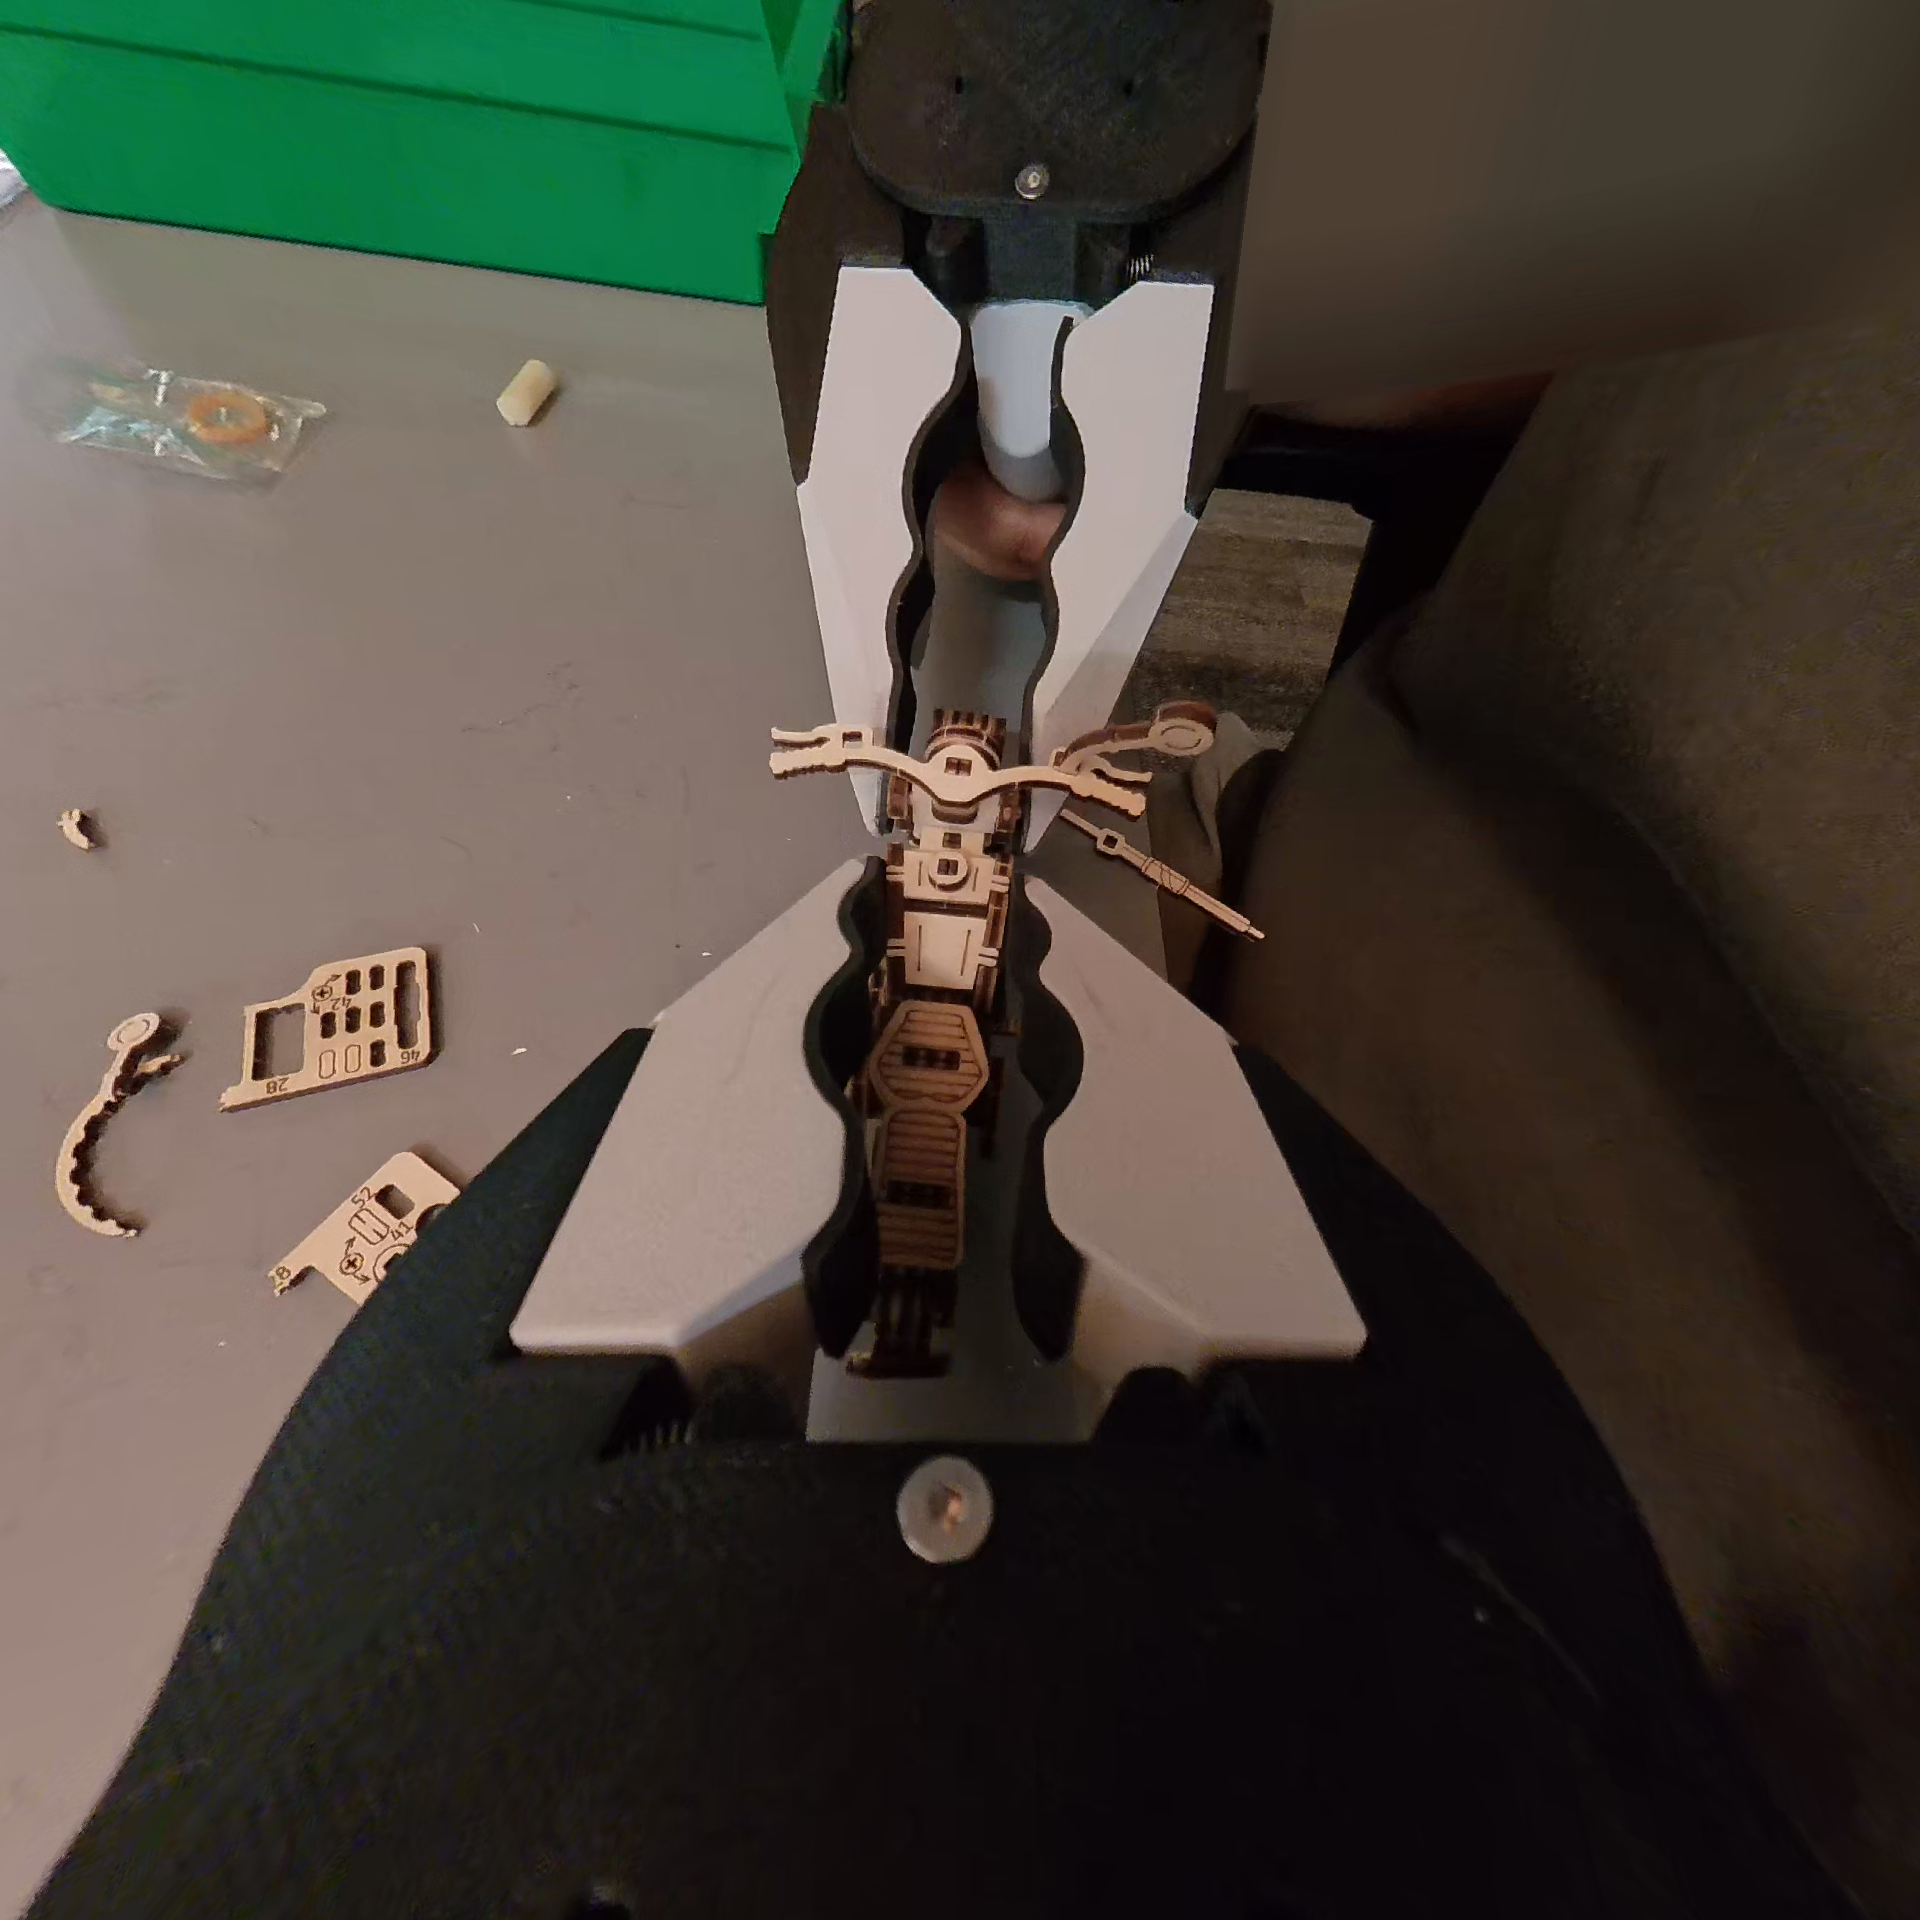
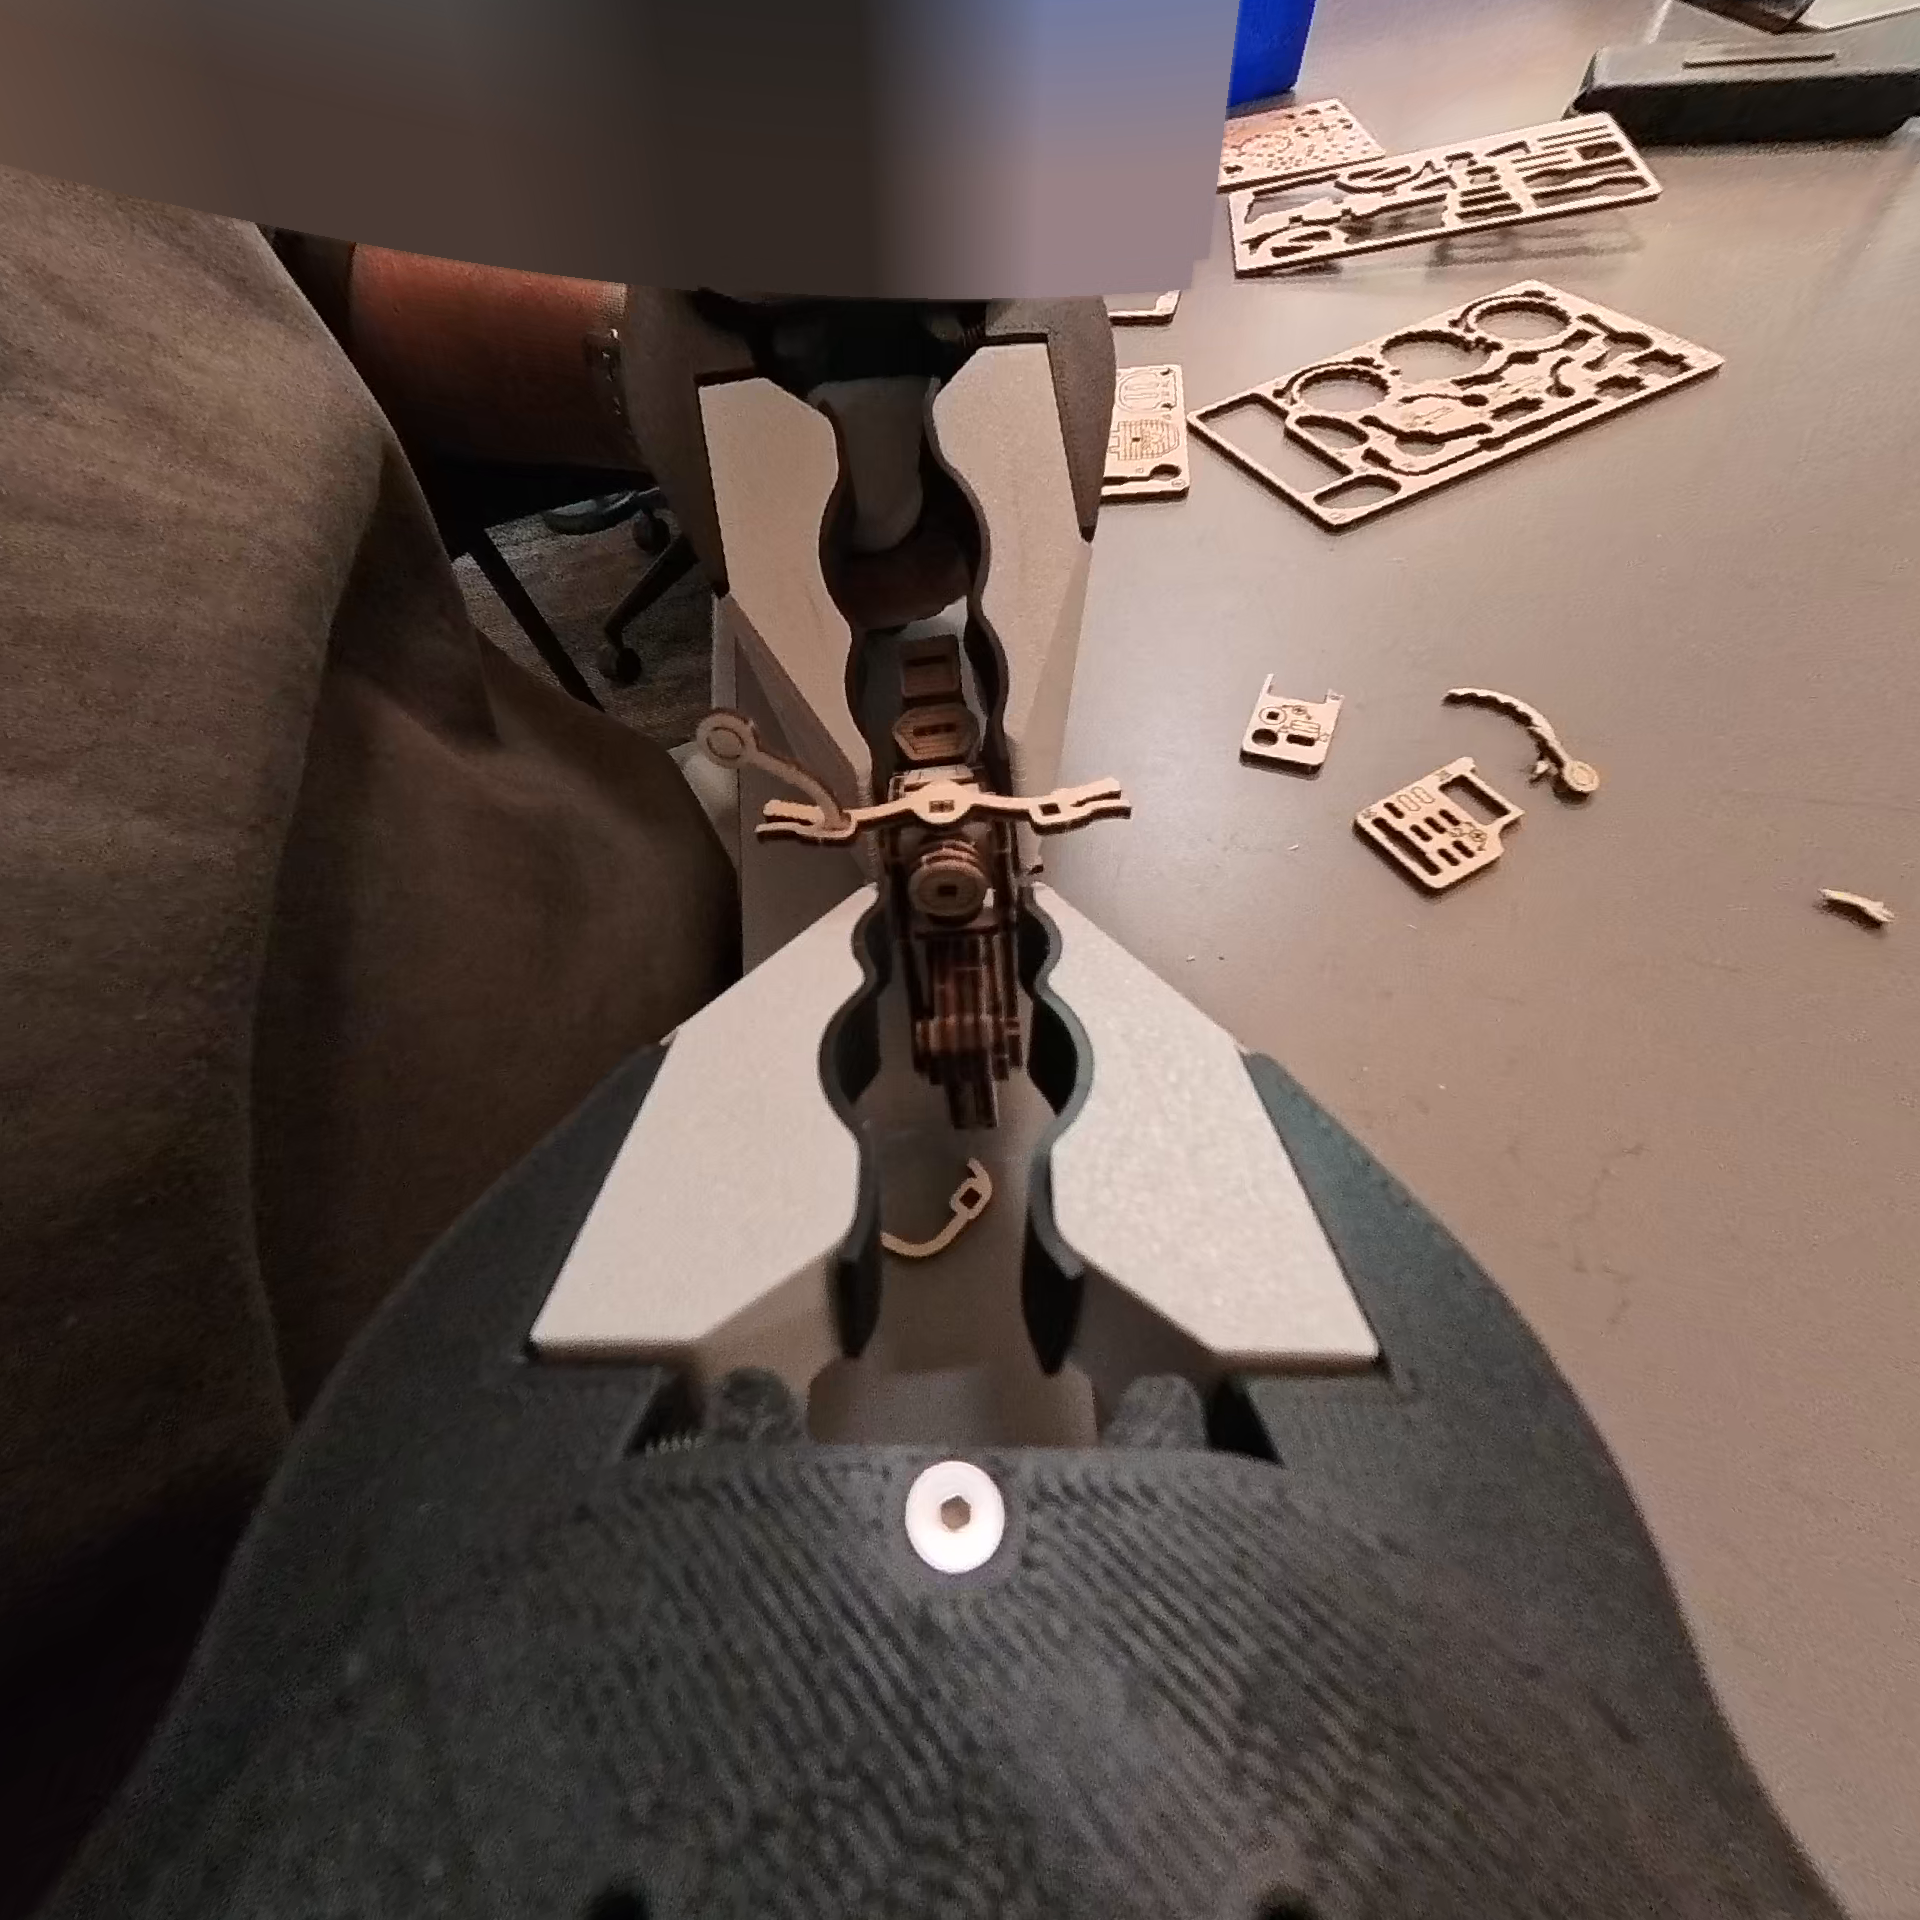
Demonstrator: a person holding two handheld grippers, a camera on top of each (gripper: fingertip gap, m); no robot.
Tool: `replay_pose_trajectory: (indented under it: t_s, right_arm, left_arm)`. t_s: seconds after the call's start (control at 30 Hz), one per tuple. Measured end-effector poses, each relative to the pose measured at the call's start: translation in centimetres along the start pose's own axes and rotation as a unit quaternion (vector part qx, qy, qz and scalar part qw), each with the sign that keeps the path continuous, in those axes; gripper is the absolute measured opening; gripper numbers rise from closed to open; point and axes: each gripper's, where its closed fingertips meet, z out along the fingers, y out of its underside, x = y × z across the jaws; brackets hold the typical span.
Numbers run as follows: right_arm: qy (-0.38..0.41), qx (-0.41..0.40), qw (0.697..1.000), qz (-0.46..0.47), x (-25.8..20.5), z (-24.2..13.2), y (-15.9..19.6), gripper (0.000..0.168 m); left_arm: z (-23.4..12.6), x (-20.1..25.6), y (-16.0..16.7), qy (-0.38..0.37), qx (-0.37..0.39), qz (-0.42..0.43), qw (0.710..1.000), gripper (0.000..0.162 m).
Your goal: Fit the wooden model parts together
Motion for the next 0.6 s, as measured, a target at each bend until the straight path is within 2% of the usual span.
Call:
replay_pose_trajectory:
  t_s: [0.2, 0.33, 0.6]
  right_arm:
    - [0.004, -0.006, 1.000, -0.002, 0.1, 0.1, 0.2, 0.022]
    - [0.003, -0.002, 1.000, 0.002, 0.2, 0.0, 0.1, 0.022]
    - [0.001, -0.004, 1.000, 0.002, 0.1, 0.1, 0.2, 0.022]
  left_arm:
    - [-0.3, -0.1, 1.1, -0.005, -0.042, 0.002, 0.999, 0.025]
    - [-0.5, 0.0, 1.0, 0.003, -0.033, -0.004, 0.999, 0.028]
    - [-0.6, -0.2, 1.0, 0.004, -0.024, -0.006, 1.000, 0.023]
